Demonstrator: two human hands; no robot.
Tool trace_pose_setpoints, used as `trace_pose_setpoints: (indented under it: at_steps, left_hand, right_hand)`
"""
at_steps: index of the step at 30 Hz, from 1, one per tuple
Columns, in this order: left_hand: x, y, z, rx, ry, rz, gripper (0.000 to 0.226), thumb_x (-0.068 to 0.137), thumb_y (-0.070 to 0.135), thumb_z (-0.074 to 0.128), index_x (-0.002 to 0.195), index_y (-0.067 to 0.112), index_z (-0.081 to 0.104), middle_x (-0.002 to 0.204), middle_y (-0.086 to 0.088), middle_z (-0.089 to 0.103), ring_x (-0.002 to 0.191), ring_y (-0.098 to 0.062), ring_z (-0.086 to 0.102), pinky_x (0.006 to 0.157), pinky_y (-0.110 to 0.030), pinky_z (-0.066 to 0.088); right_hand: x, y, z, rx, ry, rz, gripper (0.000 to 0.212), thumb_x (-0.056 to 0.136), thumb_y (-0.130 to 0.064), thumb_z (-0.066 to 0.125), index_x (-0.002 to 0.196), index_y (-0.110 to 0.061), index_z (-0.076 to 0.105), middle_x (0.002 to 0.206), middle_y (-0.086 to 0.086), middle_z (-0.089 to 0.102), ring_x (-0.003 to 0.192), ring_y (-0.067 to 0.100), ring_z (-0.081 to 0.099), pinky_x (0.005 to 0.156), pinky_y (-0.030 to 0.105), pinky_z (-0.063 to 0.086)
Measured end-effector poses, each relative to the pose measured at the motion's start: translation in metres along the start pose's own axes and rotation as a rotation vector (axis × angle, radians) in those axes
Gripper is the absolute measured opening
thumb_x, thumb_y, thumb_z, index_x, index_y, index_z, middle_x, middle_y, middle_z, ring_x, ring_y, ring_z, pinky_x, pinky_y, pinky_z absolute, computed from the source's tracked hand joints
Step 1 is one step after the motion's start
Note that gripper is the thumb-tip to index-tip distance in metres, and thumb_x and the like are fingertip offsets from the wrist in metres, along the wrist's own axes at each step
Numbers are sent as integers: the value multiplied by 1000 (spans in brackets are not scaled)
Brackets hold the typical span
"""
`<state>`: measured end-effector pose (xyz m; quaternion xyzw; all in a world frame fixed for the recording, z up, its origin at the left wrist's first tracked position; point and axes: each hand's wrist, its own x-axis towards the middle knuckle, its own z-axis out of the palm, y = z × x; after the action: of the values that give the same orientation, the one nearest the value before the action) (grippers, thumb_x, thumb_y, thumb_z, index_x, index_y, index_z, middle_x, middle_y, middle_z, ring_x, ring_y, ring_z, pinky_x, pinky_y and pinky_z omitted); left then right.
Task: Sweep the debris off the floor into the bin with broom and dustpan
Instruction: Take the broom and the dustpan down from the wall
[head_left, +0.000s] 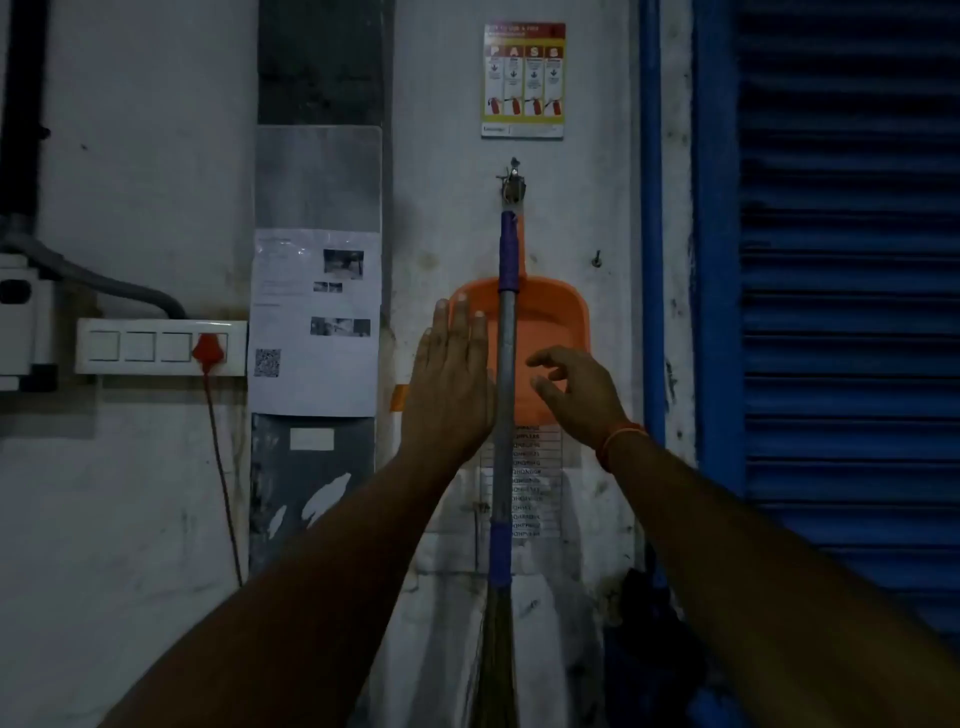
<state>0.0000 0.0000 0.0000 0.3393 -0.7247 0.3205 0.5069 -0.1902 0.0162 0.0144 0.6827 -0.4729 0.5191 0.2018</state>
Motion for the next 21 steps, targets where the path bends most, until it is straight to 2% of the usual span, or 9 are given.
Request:
trace_pose_setpoints:
  at_steps: [4,8,11,12,14,16,18,20,21]
  left_hand:
    - [9,-9,22,10,-8,-19,66,103,35,27,159,6,10,167,-19,0,155,-35,-4,125,-52,11]
    - [17,-21,41,-15,22,-28,62,103,30,37,157,6,19,166,-20,8,154,-34,5,124,-49,13]
    - [24,-27,50,-108,84,-21,56,97,18,49,150,6,36,162,-19,24,150,-30,23,122,-42,22]
    - [25,-29,52,-142,116,-20,52,94,13,54,145,6,42,160,-18,30,144,-27,34,118,-36,28]
    - [26,-34,54,-224,132,-44,41,93,9,57,134,8,51,154,-15,38,116,-13,53,99,-12,37]
    - [27,-41,56,-293,102,-56,31,94,10,57,126,12,55,148,-11,41,98,2,46,80,-4,39]
    - [29,-49,63,-364,60,-65,27,93,12,58,119,17,57,141,-5,45,103,1,47,85,-15,48]
    - [30,-56,66,-484,5,-80,24,90,14,62,113,21,61,130,0,49,113,-9,52,92,-34,54]
    - [30,-57,65,-547,-31,-97,22,89,14,63,110,22,62,126,2,52,114,-12,54,93,-37,54]
  right_hand:
    - [30,6,12,149,-51,68,25,90,-24,62,115,-30,64,124,-5,60,106,13,58,88,27,48]
    - [62,20,26,294,-107,66,24,90,-16,62,112,-24,69,122,-7,63,115,15,56,101,34,46]
    - [77,28,39,450,-191,123,20,90,-14,65,107,-23,71,116,-3,65,106,22,63,91,35,54]
    - [80,31,44,492,-230,131,20,90,-14,64,107,-22,71,115,0,65,103,22,65,88,36,57]
    - [83,38,54,492,-251,108,21,90,-13,64,106,-23,71,114,1,65,97,18,66,84,37,60]
    - [86,40,59,443,-203,66,21,89,-10,63,102,-23,72,110,-1,66,93,13,67,82,37,60]
    - [90,42,63,404,-149,42,20,88,-9,64,100,-22,74,108,-3,68,97,13,66,86,37,59]
    - [95,41,64,427,-140,41,19,88,-8,64,100,-18,75,107,-2,69,102,14,65,88,37,58]
    - [98,40,63,458,-144,47,18,89,-7,64,100,-17,75,107,-1,69,101,15,65,87,37,58]
